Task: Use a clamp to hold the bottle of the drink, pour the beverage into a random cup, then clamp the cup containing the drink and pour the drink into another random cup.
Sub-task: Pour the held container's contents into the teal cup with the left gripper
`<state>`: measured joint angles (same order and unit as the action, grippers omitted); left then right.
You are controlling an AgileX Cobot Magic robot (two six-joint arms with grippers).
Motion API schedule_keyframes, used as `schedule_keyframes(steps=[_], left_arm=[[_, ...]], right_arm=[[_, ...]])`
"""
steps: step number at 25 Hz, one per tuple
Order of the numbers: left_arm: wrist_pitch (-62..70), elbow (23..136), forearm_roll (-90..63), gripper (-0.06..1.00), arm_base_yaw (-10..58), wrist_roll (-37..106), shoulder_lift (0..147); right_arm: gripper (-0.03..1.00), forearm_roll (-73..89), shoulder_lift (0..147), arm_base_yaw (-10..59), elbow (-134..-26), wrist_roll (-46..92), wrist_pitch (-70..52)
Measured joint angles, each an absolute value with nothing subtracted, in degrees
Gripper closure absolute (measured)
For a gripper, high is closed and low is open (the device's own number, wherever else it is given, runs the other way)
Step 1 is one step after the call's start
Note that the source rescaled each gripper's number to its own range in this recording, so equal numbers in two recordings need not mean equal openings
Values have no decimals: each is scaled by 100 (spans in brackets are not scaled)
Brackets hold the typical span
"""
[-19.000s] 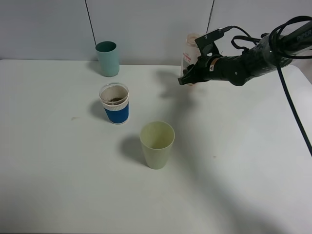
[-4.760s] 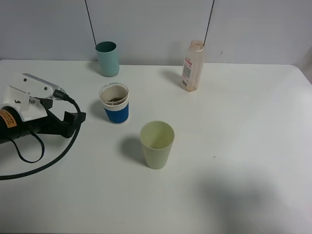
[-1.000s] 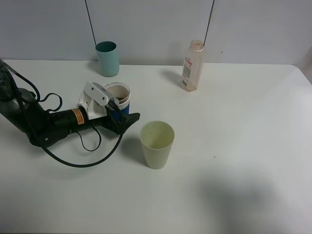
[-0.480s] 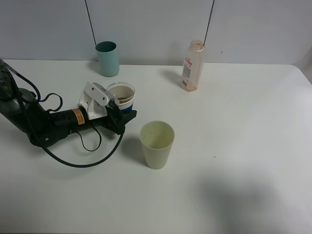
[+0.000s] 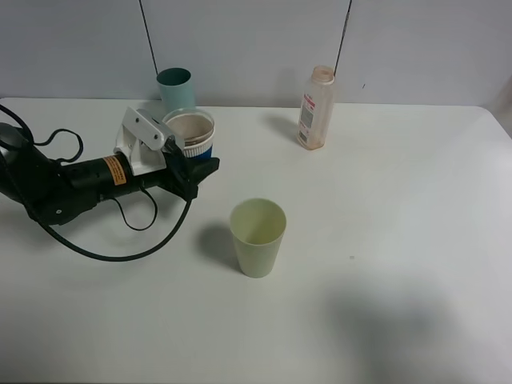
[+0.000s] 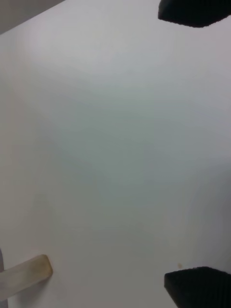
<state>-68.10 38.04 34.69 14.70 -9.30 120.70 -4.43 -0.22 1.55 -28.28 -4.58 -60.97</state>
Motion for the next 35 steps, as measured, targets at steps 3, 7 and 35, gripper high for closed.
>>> schedule_keyframes(steps=[3,7,35], left_arm=[[-6571,3657,3533,93,1390,-936,11802],[-6286,3409,3556,93,1377,-936,11489],[-4640,3553,2902,93,744,-884,10644]], right_arm=[[-3,-443,-22,155,-2828,-458,-6097],[-3,-443,-22,155,-2828,-458,-6097],[-3,-443,-22,155,-2828,-458,-6095]])
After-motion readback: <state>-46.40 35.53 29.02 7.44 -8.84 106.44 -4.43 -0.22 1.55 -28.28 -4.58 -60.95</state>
